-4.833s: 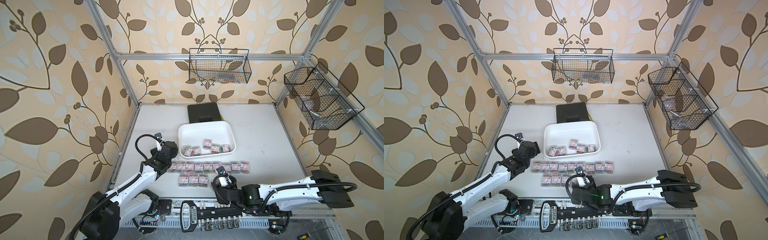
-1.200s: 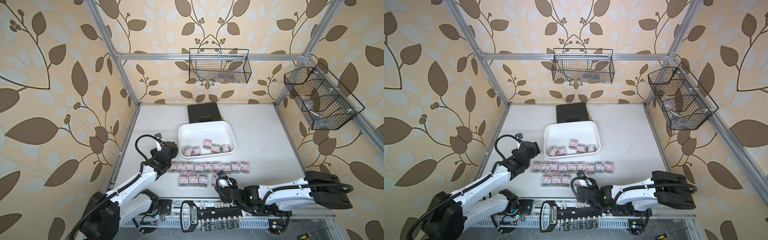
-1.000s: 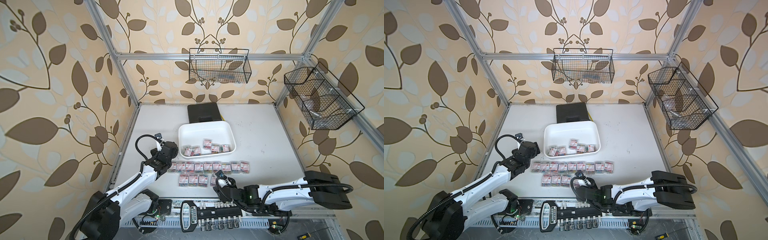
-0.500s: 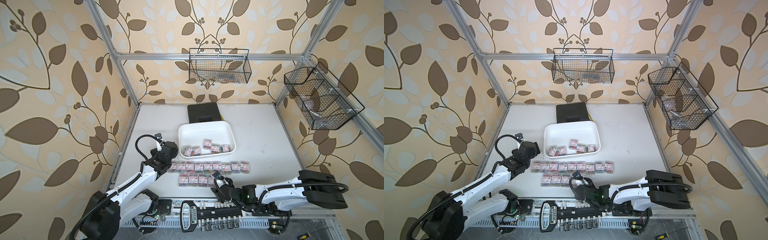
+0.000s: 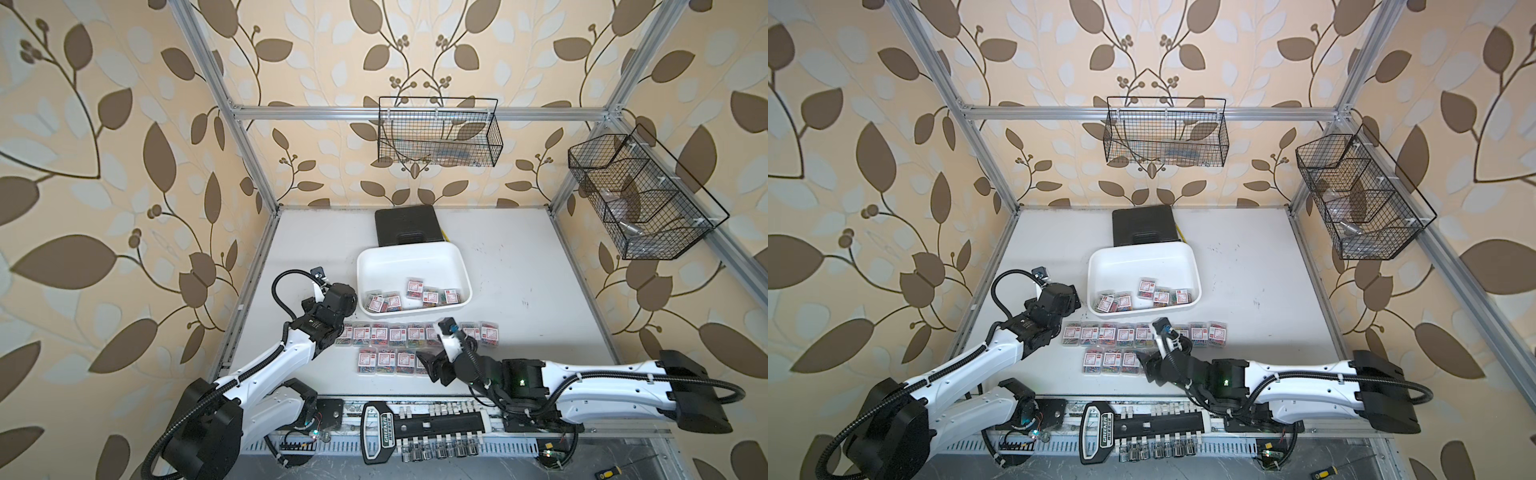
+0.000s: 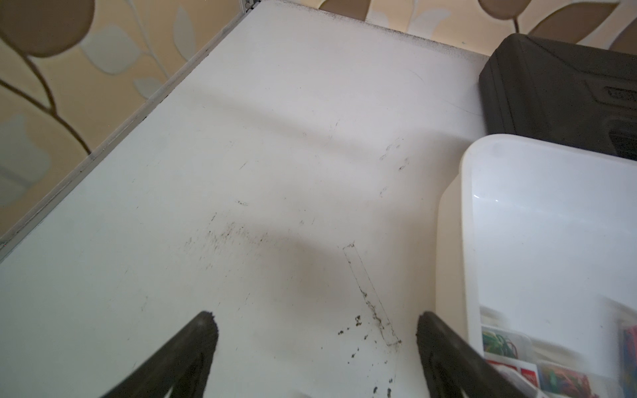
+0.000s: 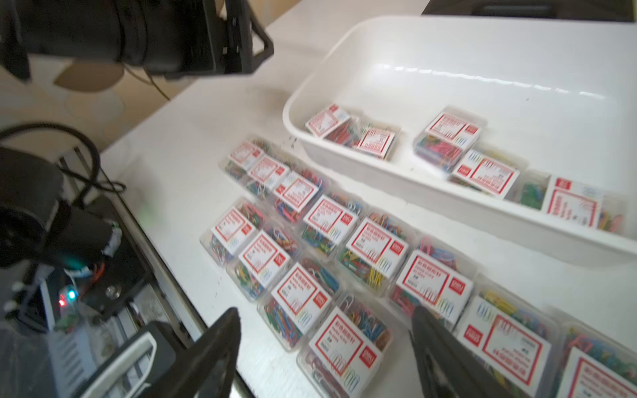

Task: Take the paper clips out of the storage box
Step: Adjust the boxed paper clips at the center of the board, then pick up the boxed paper clips from the storage box.

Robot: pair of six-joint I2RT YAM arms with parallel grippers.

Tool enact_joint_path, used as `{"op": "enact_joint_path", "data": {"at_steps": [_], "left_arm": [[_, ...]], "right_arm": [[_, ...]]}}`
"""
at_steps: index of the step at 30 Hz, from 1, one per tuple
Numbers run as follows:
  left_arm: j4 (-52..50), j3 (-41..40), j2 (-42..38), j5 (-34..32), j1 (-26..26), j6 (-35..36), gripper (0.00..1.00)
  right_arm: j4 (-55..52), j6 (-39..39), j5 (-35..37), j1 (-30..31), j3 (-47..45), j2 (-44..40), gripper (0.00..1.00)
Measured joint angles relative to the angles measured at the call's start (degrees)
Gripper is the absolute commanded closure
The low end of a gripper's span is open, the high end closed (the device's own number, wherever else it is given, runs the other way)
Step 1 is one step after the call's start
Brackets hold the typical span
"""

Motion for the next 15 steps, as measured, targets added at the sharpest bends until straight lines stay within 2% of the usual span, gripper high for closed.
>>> {"op": "enact_joint_path", "data": {"at_steps": [1, 3, 5, 7, 9, 15], "left_arm": [[0.00, 0.00, 0.00, 0.00, 0.00, 0.00, 0.07], [0.02, 0.00, 0.00, 0.02, 0.00, 0.02, 0.07], [0.09, 0.00, 0.02, 0.04, 0.00, 0.04, 0.07], [0.11, 0.02, 0.15, 0.07, 0.00, 0.09, 0.07], [0.13, 0.07, 0.46, 0.15, 0.00, 0.20, 0.07], [0.55, 0.11, 0.76, 1.05, 0.00, 0.68, 0.07]], "right_arm": [[-0.09, 0.09, -0.39, -2.45, 0.48, -1.07, 0.14], [-0.98, 0.92, -2.67, -8.68, 2.25, -1.42, 0.18], [-1.88, 1.77, -5.33, -15.47, 4.61, 0.28, 0.22], [-2.32, 2.12, -7.56, -21.18, 7.74, 4.13, 0.22], [-2.71, 1.81, -8.72, -23.63, 10.86, 8.92, 0.23], [-7.72, -0.20, -9.90, -24.70, 26.16, 27.32, 0.25]]}}
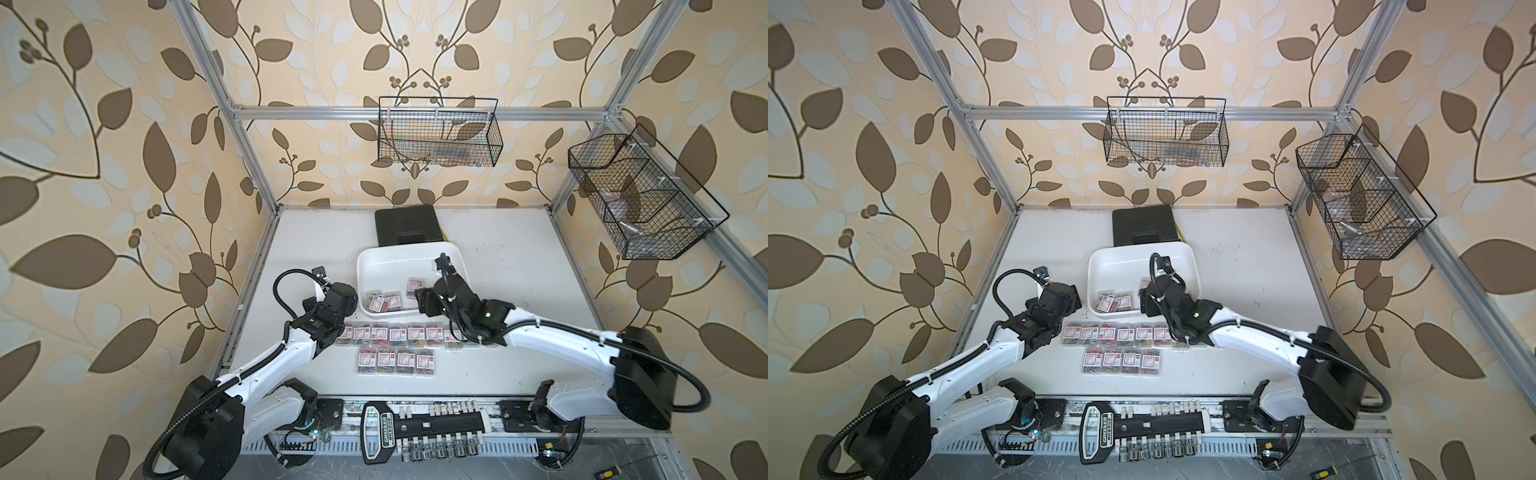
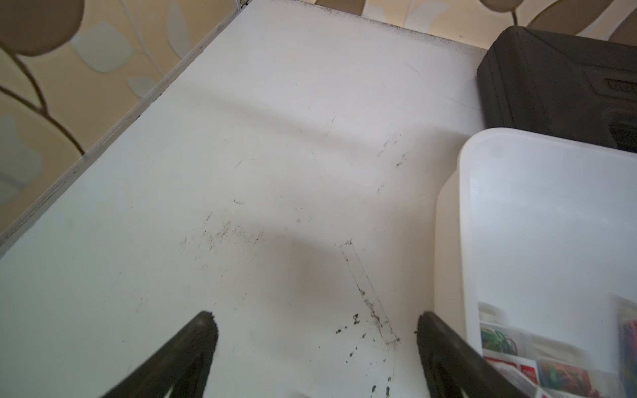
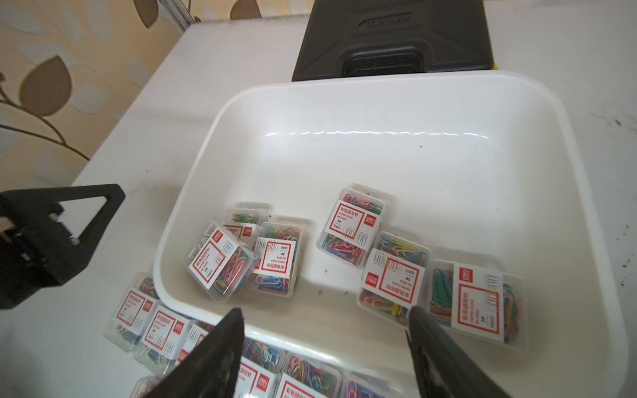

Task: Take the paper clips out of the storage box
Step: Pick up the boxed paper clips from the storage box.

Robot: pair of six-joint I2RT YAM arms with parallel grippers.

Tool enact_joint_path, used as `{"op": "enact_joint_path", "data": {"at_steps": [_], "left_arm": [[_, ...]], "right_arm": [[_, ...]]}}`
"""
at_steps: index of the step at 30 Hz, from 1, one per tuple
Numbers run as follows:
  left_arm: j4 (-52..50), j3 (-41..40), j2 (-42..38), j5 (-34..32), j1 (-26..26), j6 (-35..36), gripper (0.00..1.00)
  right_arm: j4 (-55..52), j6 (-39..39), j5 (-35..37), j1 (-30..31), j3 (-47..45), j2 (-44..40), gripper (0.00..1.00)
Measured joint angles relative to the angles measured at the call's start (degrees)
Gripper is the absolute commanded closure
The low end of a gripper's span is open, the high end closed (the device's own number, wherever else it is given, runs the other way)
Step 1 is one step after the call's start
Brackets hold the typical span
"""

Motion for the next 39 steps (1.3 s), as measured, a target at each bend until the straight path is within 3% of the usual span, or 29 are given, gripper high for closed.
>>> {"op": "enact_joint_path", "data": {"at_steps": [5, 10, 19, 33, 39], "left_arm": [[0.81, 0.00, -0.13, 0.28, 0.00, 0.42, 0.07], [1.01, 0.00, -0.44, 0.33, 0.00, 0.46, 0.06], [1.01, 0.00, -0.79, 0.42, 0.00, 0.48, 0.06], [1.03, 0.00, -0.79, 0.50, 0.00, 0.57, 0.06], [1.01, 0.00, -0.81, 0.50, 0.00, 0.57, 0.06]], "right_arm": [[-5.07, -0.17, -1.40, -3.41, 12.02, 13.97, 0.23], [-10.43, 0.26, -1.49, -5.25, 18.95, 23.41, 0.14], [-15.82, 0.96, -1.07, -5.40, 26.67, 33.33, 0.24], [-16.61, 2.19, -0.81, -6.40, 29.24, 36.20, 0.50], [-18.05, 1.97, 0.63, -6.38, 27.08, 30.40, 0.54]]}}
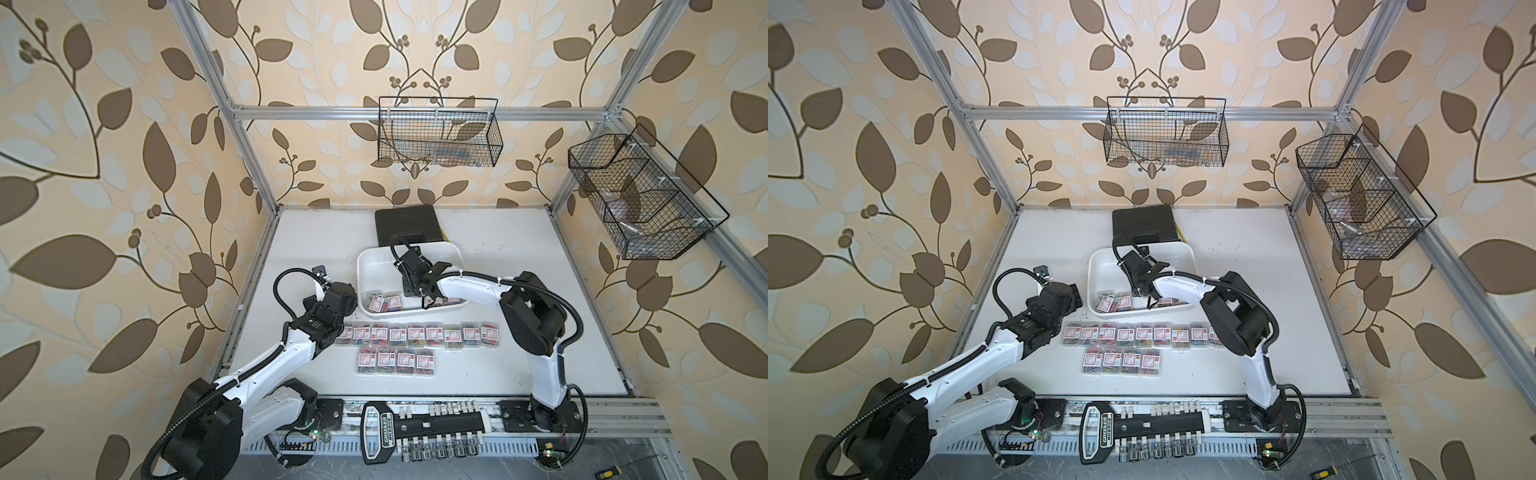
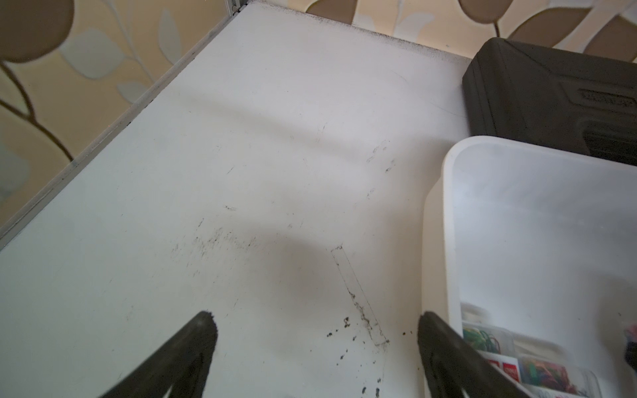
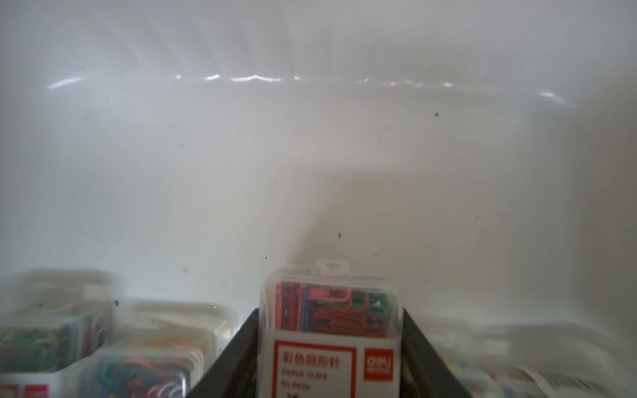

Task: Take the paper clips out of the storage box
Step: Pick up the boxed paper clips from the storage box, then place the boxed paper clips at the center of the board.

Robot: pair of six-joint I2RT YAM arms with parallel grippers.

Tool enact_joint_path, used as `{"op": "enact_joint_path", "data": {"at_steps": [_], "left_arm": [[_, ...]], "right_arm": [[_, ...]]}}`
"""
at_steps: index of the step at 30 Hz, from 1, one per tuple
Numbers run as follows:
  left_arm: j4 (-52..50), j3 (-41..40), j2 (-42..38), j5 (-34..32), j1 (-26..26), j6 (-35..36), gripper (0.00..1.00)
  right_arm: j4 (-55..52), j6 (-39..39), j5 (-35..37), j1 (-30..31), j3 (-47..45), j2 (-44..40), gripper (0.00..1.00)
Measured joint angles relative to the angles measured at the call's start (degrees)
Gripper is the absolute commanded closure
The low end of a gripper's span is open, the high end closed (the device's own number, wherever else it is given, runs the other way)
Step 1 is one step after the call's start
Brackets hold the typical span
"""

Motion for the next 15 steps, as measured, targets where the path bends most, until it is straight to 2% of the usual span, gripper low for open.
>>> {"op": "enact_joint_path", "data": {"at_steps": [8, 15], "left_arm": [[0.00, 0.00, -0.02, 0.00, 0.00, 0.00, 0.06], [0.00, 0.00, -0.02, 0.00, 0.00, -0.02, 0.06]], "right_arm": [[0.87, 0.90, 2.49, 0.07, -13.51, -24.96, 0.56], [-0.68, 3.91, 3.50, 4.07, -27.12, -36.81, 0.57]]}}
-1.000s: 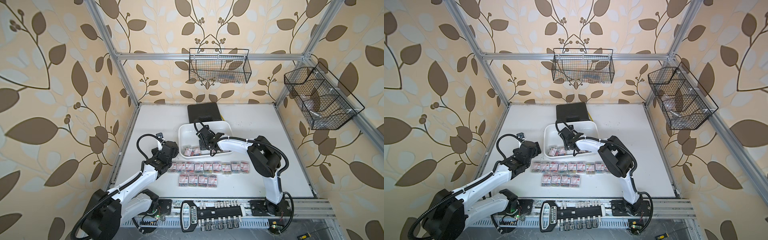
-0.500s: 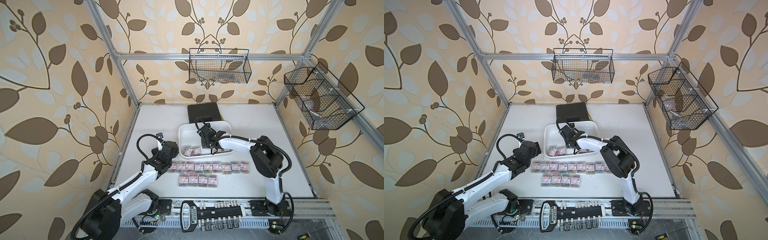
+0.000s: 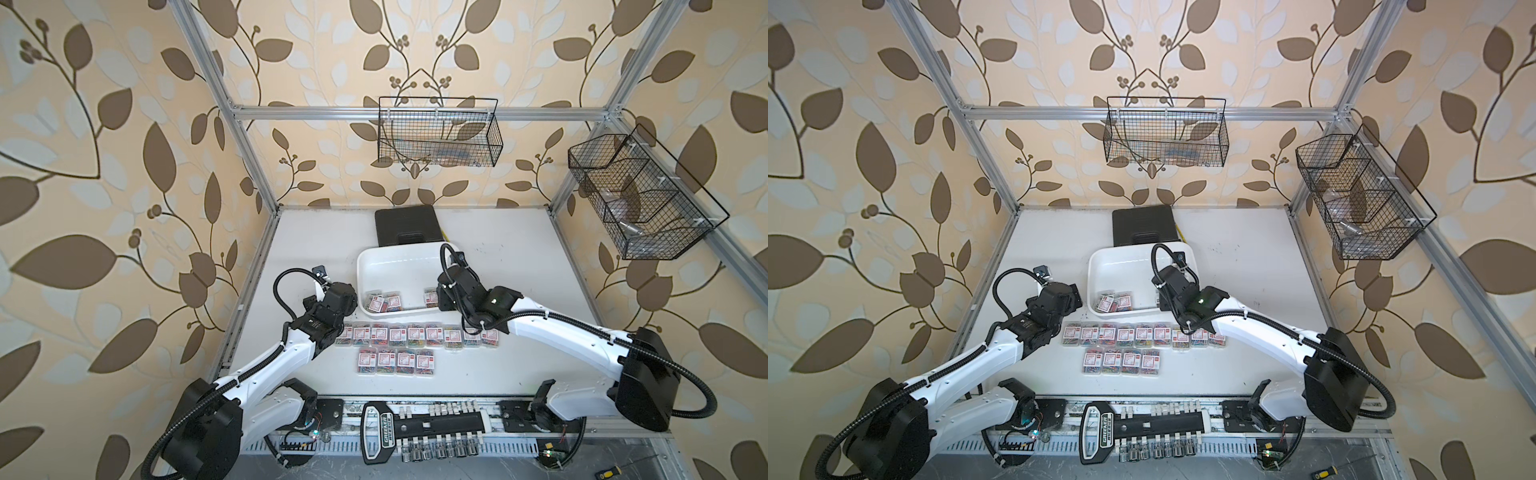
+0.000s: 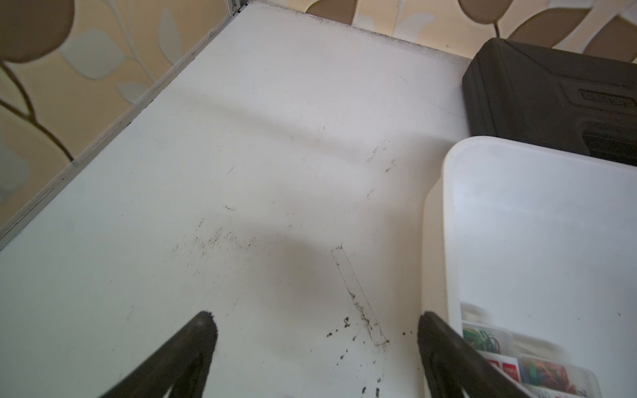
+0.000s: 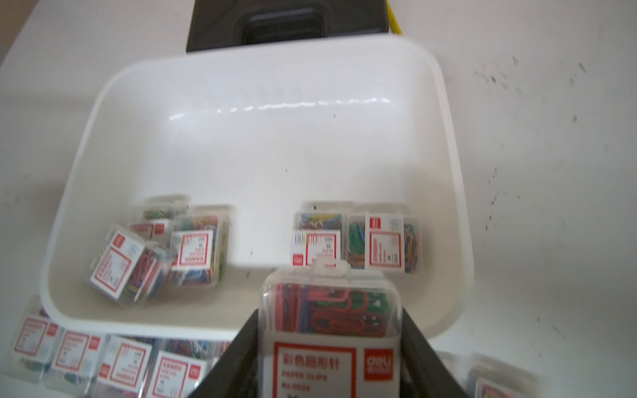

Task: Take the paper clips out of the storage box
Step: Place the boxed paper clips at the center of the board.

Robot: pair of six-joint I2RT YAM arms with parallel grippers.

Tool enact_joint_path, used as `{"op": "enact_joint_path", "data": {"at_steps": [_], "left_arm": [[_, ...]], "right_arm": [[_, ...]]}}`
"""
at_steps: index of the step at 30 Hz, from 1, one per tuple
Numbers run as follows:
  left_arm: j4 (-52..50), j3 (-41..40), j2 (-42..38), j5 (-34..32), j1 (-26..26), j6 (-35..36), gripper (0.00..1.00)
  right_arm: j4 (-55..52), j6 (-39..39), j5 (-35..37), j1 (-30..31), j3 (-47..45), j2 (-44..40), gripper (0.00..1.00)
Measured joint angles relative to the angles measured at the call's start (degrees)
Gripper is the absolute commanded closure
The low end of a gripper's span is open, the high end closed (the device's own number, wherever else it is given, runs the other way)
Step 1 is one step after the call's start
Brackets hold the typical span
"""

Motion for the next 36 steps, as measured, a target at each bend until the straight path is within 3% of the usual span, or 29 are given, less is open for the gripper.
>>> {"op": "enact_joint_path", "data": {"at_steps": [8, 20, 36], "left_arm": [[-0.04, 0.00, 0.00, -0.02, 0.00, -0.02, 0.07], [-0.07, -1.29, -3.96, -0.52, 0.00, -0.31, 0.06], [-2.25, -1.36, -1.57, -2.25, 0.00, -1.88, 0.06]], "right_arm": [[-4.13, 6.80, 4.63, 10.08, -10.38, -10.93, 0.58], [-9.75, 22.29, 10.45, 23.56, -23.65, -18.82, 0.58], [9.70, 26.95, 8.11, 25.49, -29.24, -5.95, 0.58]]}}
